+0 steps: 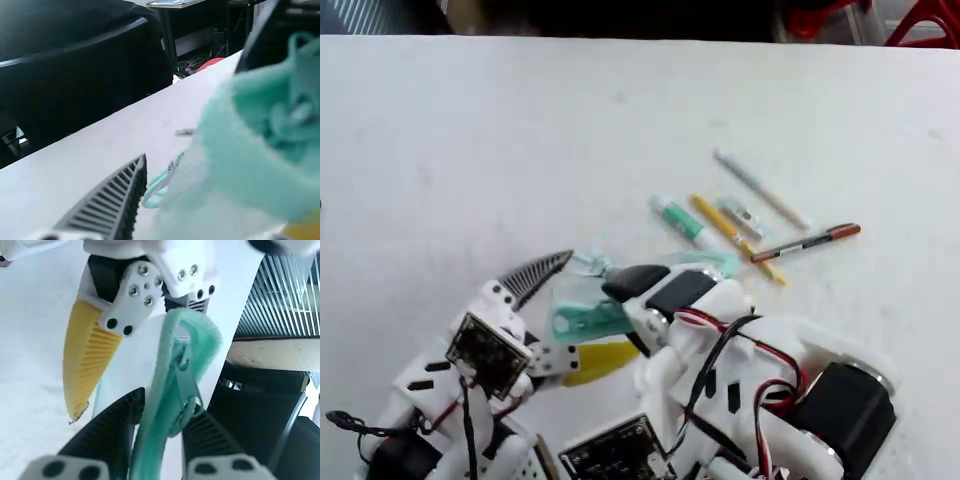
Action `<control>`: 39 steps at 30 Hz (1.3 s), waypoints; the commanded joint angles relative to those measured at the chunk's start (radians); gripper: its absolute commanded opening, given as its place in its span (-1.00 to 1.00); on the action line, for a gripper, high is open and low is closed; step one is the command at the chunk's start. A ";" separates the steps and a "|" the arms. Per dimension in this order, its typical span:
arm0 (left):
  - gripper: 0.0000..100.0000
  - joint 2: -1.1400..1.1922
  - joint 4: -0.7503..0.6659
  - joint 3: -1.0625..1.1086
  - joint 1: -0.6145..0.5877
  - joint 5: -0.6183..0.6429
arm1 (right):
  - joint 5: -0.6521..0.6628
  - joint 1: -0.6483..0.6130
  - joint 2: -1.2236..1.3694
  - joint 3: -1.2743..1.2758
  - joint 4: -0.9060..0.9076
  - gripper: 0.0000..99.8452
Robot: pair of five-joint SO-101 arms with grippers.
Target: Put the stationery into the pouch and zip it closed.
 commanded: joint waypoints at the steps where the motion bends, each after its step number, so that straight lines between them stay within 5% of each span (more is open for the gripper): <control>1: -0.08 -0.008 0.057 -0.054 0.087 -0.014 | -0.012 -0.008 -0.015 -0.009 0.022 -0.97; 15: -0.61 -0.008 0.077 -0.058 0.090 -0.015 | -0.049 0.045 -0.015 -0.014 0.024 -0.97; 22: -0.68 -0.008 0.072 -0.055 0.090 -0.015 | -0.143 0.059 -0.015 -0.012 0.024 -0.96; 29: -0.68 -0.008 0.014 -0.054 0.087 -0.015 | -0.233 0.120 -0.019 0.046 0.024 -0.37; 35: -0.71 -0.007 -0.058 -0.009 0.087 -0.011 | -0.236 0.122 -0.024 0.034 0.022 -0.44; 39: -0.97 -0.007 -0.192 0.124 0.056 -0.008 | -0.239 0.127 -0.024 0.003 0.022 -0.44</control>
